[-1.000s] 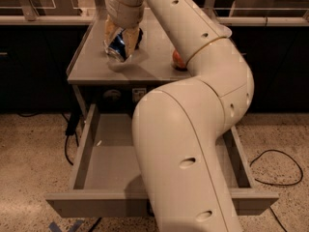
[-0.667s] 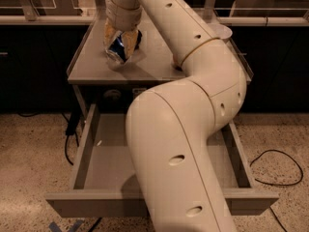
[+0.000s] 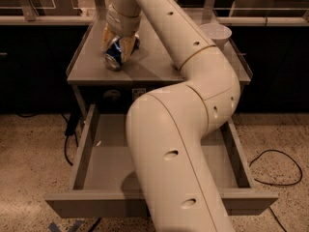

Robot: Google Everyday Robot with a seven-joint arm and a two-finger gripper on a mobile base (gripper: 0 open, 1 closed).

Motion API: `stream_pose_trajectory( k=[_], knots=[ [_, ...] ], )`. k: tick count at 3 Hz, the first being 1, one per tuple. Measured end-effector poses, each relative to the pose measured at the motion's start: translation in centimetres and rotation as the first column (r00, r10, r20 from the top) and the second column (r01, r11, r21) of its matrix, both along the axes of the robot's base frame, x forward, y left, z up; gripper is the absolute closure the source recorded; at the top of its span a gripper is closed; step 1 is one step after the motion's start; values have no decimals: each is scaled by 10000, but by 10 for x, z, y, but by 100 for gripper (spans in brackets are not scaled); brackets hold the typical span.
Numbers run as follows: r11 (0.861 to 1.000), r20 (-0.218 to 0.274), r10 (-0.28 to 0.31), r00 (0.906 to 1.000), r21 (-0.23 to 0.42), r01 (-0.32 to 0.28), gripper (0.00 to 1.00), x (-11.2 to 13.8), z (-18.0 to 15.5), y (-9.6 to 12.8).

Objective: Pick pepsi can from top drawer and place on counter

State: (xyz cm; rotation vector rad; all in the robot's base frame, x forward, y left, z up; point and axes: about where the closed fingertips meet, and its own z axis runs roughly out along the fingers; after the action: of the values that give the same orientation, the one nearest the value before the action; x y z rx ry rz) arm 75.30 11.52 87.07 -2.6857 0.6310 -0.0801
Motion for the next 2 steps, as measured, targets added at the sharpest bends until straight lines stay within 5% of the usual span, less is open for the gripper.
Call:
stream_pose_trajectory(
  k=[2],
  knots=[
    [9999, 148, -22, 9999, 145, 20, 58, 5, -2, 6]
  ],
)
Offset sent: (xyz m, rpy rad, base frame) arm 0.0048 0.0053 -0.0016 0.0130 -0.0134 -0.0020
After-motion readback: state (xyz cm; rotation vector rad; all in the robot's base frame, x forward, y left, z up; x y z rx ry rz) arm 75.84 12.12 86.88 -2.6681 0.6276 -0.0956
